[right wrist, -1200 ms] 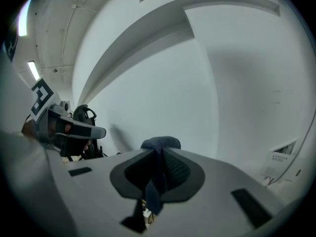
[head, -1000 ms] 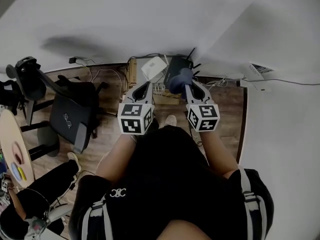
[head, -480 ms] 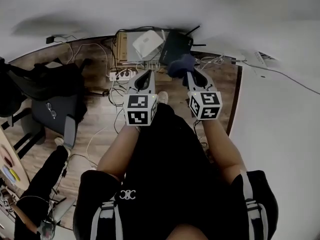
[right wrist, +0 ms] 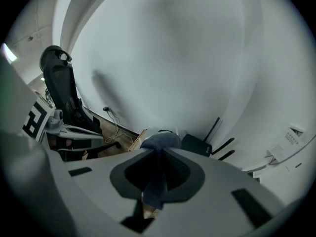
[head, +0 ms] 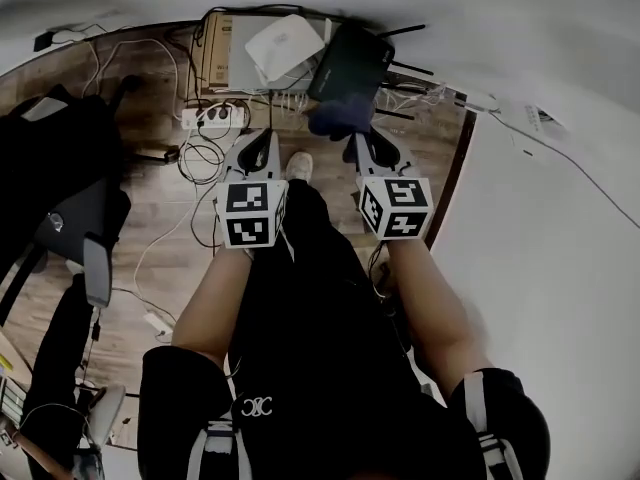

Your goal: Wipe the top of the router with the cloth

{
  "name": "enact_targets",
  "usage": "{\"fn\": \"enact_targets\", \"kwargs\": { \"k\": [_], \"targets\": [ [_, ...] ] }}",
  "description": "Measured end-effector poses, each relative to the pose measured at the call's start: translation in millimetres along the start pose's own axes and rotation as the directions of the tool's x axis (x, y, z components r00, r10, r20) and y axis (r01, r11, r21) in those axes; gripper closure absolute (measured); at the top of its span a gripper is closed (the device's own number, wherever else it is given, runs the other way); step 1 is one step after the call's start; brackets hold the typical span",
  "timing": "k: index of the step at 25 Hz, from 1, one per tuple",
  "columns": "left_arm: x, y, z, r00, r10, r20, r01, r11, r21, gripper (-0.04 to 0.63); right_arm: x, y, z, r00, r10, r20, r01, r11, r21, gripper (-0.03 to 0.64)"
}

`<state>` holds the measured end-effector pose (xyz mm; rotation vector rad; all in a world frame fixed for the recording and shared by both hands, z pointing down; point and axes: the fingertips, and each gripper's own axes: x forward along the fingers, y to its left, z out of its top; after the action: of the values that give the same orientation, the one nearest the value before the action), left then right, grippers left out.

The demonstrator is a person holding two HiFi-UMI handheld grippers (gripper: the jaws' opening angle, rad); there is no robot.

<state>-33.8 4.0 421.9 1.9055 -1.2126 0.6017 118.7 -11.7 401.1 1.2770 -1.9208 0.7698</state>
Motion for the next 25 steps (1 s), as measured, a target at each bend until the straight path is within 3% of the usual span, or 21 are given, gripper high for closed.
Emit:
{"fn": "enact_targets", "kwargs": {
  "k": [4, 9, 17, 25],
  "targets": [
    [14, 15, -43, 0.998, -0.014, -0.056, 0.012, 0.999, -0.035, 0.592, 33, 9, -19, 0.999, 0.019, -0.028, -0.019, 1.000, -0.003, 0.595],
    [44, 41, -81, 0.995, -0.009, -0.095, 0.007, 1.000, -0.023, 0.592, 80, 7, -42, 0.999, 0.005, -0.049, -0.006, 1.000, -0.018, 0.595],
    [91, 59, -85, 0.995, -0.041, -0.087, 0.049, 0.995, 0.090, 0.592, 154, -5, -80, 0.996, -0.008, -0.092, 0.002, 0.998, -0.059, 0.595],
    [108, 51, -82, 0.991, -0.090, -0.101, 0.104, 0.986, 0.134, 0.592, 206, -23, -107, 0.988, -0.054, -0.144, 0.050, 0.998, -0.032, 0.595]
  ]
}}
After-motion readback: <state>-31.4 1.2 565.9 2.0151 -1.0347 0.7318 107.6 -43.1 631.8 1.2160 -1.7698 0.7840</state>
